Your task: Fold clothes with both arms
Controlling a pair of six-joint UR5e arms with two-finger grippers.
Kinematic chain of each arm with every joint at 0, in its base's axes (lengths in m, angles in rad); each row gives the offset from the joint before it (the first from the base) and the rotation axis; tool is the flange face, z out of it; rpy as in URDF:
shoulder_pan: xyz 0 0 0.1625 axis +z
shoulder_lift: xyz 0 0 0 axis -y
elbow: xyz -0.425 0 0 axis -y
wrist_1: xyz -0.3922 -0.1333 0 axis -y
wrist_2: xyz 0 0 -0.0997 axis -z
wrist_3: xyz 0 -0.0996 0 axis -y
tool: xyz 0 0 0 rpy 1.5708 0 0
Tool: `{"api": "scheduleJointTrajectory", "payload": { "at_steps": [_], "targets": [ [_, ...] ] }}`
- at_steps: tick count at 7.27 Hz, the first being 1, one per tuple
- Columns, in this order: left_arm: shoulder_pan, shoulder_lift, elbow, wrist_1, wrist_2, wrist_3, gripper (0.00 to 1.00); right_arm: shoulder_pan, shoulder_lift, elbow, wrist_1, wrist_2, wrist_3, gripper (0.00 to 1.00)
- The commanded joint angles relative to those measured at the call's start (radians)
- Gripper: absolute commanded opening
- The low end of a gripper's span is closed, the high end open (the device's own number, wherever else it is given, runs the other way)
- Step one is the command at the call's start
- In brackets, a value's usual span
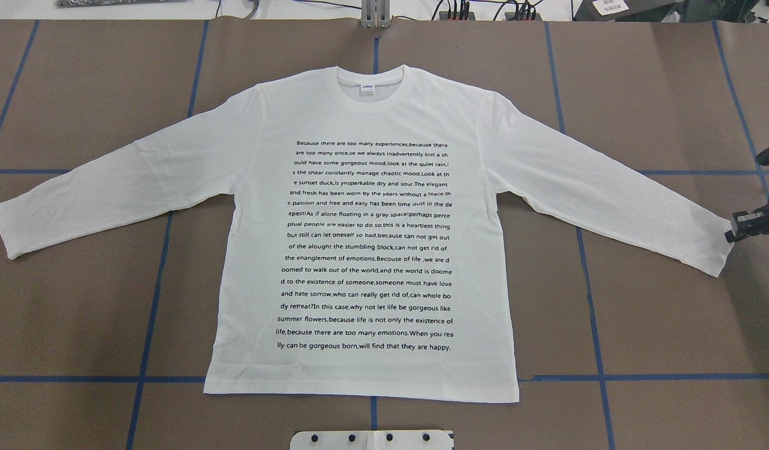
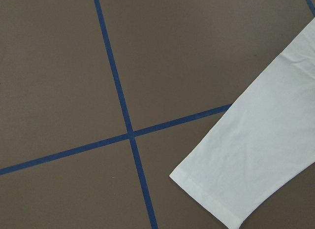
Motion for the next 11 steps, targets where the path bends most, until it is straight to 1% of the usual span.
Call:
{"api": "scheduleJointTrajectory", "payload": {
  "at_steps": [1, 2, 3, 4, 5, 6, 7, 8, 9, 10, 11],
  "targets": [
    [0.0, 0.0, 0.0, 0.0, 0.0, 0.0, 1.0, 0.003, 0.002, 0.039, 0.0, 0.016, 0.01, 0.0],
    [-0.002, 0.002, -0.001, 0.0, 0.0, 0.0, 1.0, 0.007, 0.0, 0.113, -0.001, 0.039, 0.054, 0.0],
    [-0.002, 0.002, 0.0, 0.0, 0.0, 0.0, 1.0, 0.006, 0.003, 0.208, -0.01, 0.041, 0.17, 0.0],
    [-0.002, 0.002, 0.0, 0.0, 0.0, 0.0, 1.0, -0.008, 0.029, 0.282, -0.012, 0.047, 0.334, 0.0],
    [-0.002, 0.002, 0.0, 0.0, 0.0, 0.0, 1.0, -0.057, 0.098, 0.321, -0.01, 0.056, 0.498, 0.0],
    [-0.002, 0.002, 0.003, 0.0, 0.0, 0.0, 1.0, -0.144, 0.227, 0.309, -0.01, 0.047, 0.676, 0.0],
    [0.0, 0.002, 0.005, 0.0, 0.0, 0.0, 1.0, -0.225, 0.361, 0.292, -0.012, 0.02, 0.834, 0.0],
    [0.0, 0.002, 0.011, 0.0, 0.0, 0.001, 1.0, -0.302, 0.478, 0.257, -0.012, -0.085, 0.957, 0.0],
    [0.0, 0.0, 0.018, -0.002, 0.0, 0.003, 1.0, -0.378, 0.565, 0.228, -0.013, -0.222, 1.032, 0.0],
    [-0.002, 0.0, 0.018, 0.0, 0.0, 0.003, 1.0, -0.438, 0.666, 0.184, -0.015, -0.325, 1.114, 0.0],
    [-0.002, 0.002, 0.018, 0.0, 0.0, 0.003, 1.0, -0.507, 0.844, 0.043, -0.015, -0.444, 1.219, 0.0]
  ]
}}
